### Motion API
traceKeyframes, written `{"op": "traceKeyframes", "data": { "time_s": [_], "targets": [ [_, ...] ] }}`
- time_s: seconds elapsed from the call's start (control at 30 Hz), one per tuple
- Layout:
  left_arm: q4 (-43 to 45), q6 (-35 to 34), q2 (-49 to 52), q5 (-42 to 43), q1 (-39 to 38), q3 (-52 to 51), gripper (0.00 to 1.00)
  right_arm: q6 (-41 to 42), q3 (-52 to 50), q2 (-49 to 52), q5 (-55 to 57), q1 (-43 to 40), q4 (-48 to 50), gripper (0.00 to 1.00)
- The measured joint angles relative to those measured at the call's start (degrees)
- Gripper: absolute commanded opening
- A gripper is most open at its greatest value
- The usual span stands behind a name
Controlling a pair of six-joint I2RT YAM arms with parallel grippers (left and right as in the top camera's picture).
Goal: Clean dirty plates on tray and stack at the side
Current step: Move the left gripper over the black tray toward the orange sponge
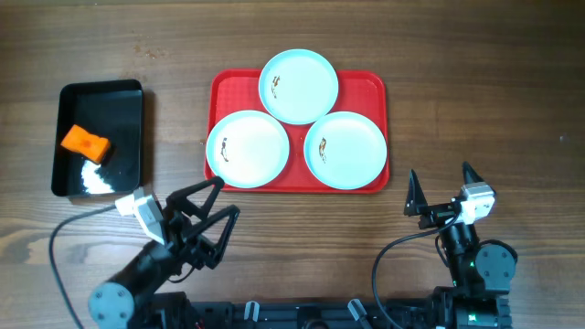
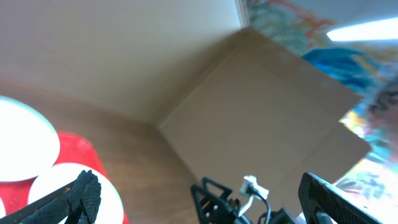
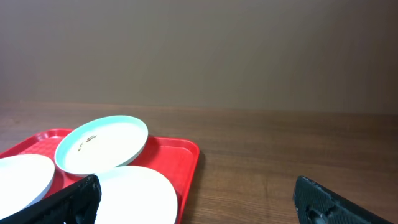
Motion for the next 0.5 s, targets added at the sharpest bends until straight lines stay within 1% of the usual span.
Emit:
{"op": "traceKeyframes", "data": {
  "time_s": [0.07,0.2,0.27,0.37,0.47,0.5],
  "targets": [
    [-4.70,2.27,2.95,-0.07,0.00,3.17,1.00,0.00,0.00,0.00,0.02,0.00,0.00,1.00],
    [-21.88,9.14,11.21,-0.15,0.00,10.95,0.99,0.00,0.00,0.00,0.17,0.00,0.00,1.00],
    [-32.96,13.40,16.20,-0.44,-0.02,15.63,1.00,0.00,0.00,0.00,0.17,0.00,0.00,1.00],
    [-48.76,18.14,24.06,-4.24,-0.04,23.69,0.99,0.00,0.00,0.00,0.20,0.00,0.00,1.00],
    [-59.25,23.02,30.80,-8.87,-0.07,31.87,1.00,0.00,0.00,0.00,0.22,0.00,0.02,1.00],
    [-61.40,24.68,32.70,-10.29,-0.07,34.64,1.00,0.00,0.00,0.00,0.20,0.00,-0.02,1.00]
  ]
}}
